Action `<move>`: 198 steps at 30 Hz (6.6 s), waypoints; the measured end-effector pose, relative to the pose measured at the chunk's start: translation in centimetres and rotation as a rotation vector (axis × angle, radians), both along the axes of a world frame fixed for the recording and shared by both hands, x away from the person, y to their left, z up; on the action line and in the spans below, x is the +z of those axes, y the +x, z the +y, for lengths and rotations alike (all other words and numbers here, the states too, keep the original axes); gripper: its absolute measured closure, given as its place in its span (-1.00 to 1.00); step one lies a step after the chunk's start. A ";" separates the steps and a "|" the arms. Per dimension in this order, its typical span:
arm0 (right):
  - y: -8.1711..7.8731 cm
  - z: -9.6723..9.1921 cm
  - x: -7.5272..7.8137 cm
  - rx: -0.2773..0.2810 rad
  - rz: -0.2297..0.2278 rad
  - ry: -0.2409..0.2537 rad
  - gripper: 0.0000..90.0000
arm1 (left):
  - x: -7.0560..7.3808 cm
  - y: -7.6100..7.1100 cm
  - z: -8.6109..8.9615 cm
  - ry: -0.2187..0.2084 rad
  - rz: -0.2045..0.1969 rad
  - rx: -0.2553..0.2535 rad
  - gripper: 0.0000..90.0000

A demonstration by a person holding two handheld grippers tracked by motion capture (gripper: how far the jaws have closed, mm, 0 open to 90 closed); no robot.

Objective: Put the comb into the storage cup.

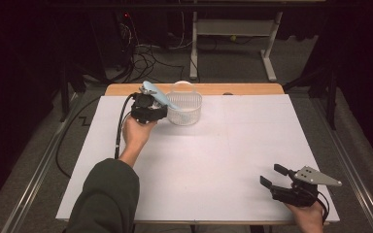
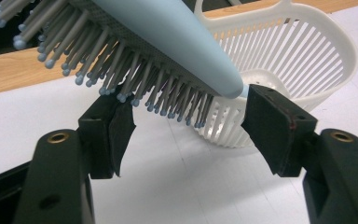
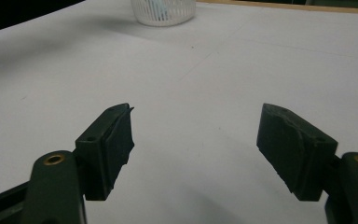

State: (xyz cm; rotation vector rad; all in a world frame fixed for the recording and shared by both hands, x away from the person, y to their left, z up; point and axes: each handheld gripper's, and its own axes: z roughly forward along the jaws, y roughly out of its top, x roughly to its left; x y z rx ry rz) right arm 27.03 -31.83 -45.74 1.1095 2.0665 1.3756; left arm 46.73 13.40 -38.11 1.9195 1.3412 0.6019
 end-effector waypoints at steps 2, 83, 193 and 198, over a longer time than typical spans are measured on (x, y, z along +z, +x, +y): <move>0.0 0.0 0.0 0.000 0.000 0.000 -0.39 | 0.0 -0.1 0.0 -0.003 -0.001 0.001 -0.25; 0.0 0.1 0.0 -0.002 0.000 -0.004 -0.39 | -1.0 -8.0 5.6 -0.088 -0.087 -0.039 -0.24; 0.0 0.2 -0.1 0.000 0.012 -0.002 -0.39 | -5.4 -16.9 10.1 -0.150 -0.113 -0.077 -0.30; 0.0 0.2 -0.2 0.000 0.014 -0.002 -0.39 | -5.6 -16.9 10.2 -0.156 -0.110 -0.075 -0.30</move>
